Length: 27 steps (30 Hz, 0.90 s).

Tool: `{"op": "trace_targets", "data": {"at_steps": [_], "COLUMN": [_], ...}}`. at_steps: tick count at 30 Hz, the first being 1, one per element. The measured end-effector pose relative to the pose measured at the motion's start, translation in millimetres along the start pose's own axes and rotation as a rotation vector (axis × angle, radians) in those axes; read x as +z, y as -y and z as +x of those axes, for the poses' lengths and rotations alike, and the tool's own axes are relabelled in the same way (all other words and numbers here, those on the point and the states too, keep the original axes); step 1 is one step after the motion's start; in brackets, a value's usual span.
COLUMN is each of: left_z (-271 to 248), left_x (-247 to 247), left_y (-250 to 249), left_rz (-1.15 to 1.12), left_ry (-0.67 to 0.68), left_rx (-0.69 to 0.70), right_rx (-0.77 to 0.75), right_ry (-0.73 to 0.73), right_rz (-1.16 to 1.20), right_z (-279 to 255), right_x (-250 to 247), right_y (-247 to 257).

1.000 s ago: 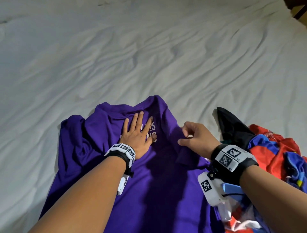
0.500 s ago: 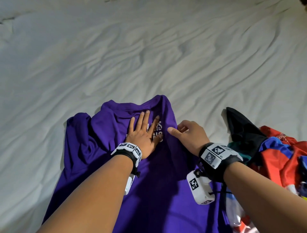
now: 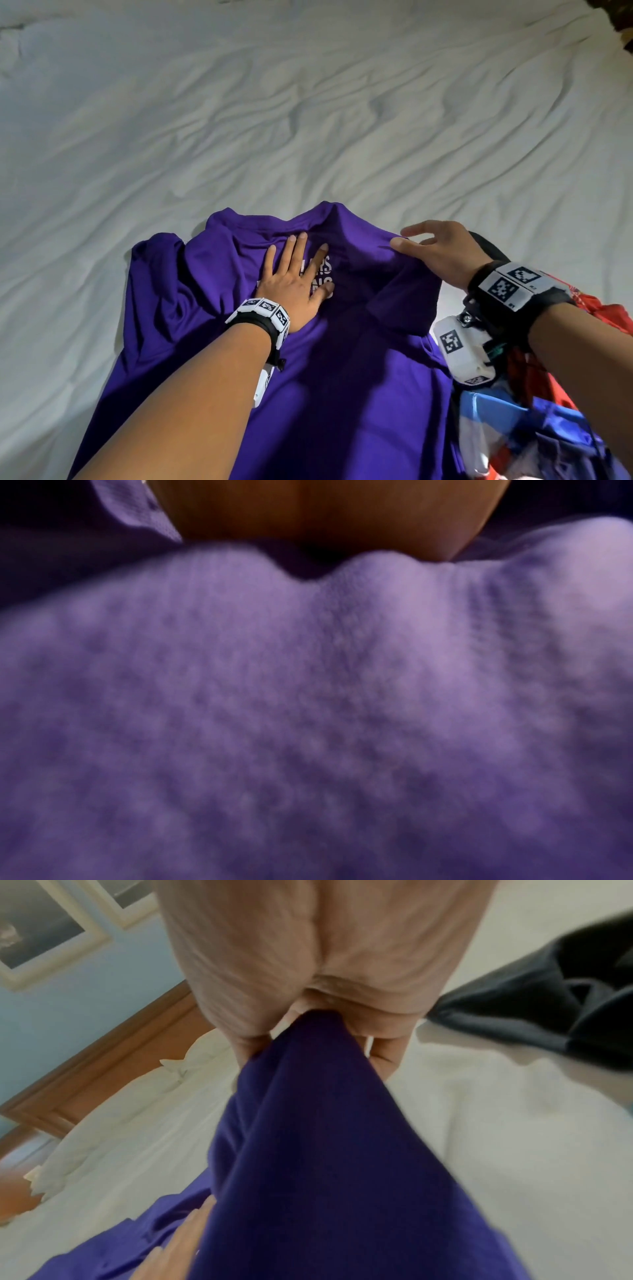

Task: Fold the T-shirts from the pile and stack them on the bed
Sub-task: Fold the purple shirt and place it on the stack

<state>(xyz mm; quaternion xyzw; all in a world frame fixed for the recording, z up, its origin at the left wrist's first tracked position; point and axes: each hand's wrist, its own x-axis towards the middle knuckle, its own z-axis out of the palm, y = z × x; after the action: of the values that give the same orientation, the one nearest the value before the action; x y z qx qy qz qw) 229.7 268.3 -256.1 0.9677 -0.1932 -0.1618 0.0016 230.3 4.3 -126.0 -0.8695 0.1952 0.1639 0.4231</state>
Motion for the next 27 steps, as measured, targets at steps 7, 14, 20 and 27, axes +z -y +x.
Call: {"op": "trace_targets", "data": {"at_steps": [7, 14, 20, 27], "left_z": [-0.1, 0.2, -0.9, 1.3], "left_x": [-3.7, -3.9, -4.7, -52.1], "left_y": [0.3, 1.2, 0.4, -40.3], "left_rz": [-0.002, -0.019, -0.017, 0.068], "left_ry": [0.028, 0.022, 0.014, 0.031], "left_rx": [0.007, 0.009, 0.000, -0.134], "right_rx": [0.022, 0.125, 0.091, 0.227], "right_ry": [0.142, -0.220, 0.026, -0.138], "right_rz": [-0.381, 0.080, -0.398, -0.659], "right_z": [1.4, 7.9, 2.4, -16.2], "right_x": [-4.2, -11.2, -31.2, -79.7], "right_y": [-7.0, -16.3, -23.6, -40.8]}}
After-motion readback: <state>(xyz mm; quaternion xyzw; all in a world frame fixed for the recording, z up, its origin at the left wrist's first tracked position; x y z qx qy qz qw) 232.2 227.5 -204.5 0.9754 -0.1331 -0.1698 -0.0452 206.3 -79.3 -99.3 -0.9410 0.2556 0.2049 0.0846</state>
